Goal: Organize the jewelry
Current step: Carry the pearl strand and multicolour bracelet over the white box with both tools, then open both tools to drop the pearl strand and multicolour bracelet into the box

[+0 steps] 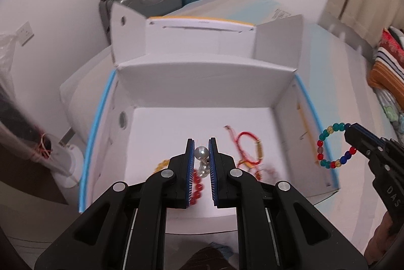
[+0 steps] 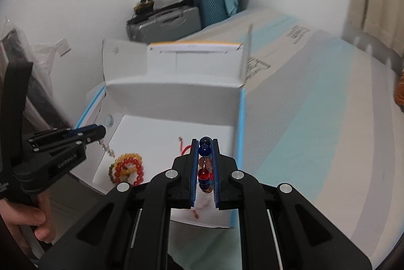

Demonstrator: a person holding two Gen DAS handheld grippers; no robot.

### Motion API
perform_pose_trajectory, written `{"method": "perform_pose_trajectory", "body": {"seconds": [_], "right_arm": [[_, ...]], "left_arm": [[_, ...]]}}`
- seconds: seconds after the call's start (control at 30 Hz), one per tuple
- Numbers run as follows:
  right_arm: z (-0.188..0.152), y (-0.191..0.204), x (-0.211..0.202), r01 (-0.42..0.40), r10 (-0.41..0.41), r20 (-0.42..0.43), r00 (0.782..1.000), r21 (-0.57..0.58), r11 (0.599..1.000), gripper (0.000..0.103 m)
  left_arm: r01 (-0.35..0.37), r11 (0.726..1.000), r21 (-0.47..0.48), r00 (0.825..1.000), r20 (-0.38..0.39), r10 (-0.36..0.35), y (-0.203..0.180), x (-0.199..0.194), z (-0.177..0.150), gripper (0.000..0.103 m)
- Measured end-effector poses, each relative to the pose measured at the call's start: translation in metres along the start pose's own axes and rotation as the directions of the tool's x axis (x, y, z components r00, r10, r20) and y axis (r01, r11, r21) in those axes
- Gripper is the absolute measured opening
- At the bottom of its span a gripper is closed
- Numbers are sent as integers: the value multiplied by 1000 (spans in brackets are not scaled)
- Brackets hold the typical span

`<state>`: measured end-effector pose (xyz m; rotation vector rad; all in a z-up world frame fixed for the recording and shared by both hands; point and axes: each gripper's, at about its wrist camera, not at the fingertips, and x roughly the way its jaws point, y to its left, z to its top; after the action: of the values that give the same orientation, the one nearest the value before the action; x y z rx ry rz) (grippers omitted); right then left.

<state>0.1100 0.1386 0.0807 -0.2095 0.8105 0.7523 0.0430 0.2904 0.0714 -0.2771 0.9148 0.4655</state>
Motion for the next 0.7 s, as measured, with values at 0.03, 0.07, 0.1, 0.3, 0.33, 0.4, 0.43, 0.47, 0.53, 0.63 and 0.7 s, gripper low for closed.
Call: {"method": "perform_pose_trajectory", "body": {"seconds": [0.03,0.07,0.1,0.3,0.33,0.4,0.43,0.47,0.53,0.63,0.7], "right_arm": [[-1,3,5,-9,9,-11,1000,1,1000,9],[-3,4,10,-13,13,-22,1000,2,1000,9],[-4,6,16,-13,14,-33,999,4,1000,9],[-15,14,43,-9,10,-91,996,17,1000,9],[-16,15,47,-3,5,-98,995,20,1000,9],[-19,15,55,5,-1,-121,993,28,1000,9],[-19,15,58,2,2,-128,992,33,999,9],[-20,15,61,5,0,-134,991,35,999,9],[-21,19,66,17,-13,-139,990,28,999,9],[-24,20,73,23,-19,-161,987,26,999,9],[-26,21,78,26,-21,-174,984,27,999,9]], "left_arm": [[-6,1000,-3,1000,-10,6,4,4,-1,10],[-14,1000,-9,1000,-22,14,10,9,-4,11],[-21,1000,-16,999,-31,21,15,12,-6,11],[-50,998,-36,995,-86,47,34,35,-15,11],[-55,998,-38,994,-99,51,36,40,-16,11],[-61,997,-40,992,-116,56,38,46,-17,11],[-63,997,-39,991,-120,58,39,48,-18,11],[-67,997,-39,990,-126,61,41,50,-18,11],[-72,997,-42,989,-136,65,43,55,-19,11],[-82,996,-41,985,-152,75,46,63,-22,11],[-86,996,-39,983,-166,78,46,67,-23,11]]}}
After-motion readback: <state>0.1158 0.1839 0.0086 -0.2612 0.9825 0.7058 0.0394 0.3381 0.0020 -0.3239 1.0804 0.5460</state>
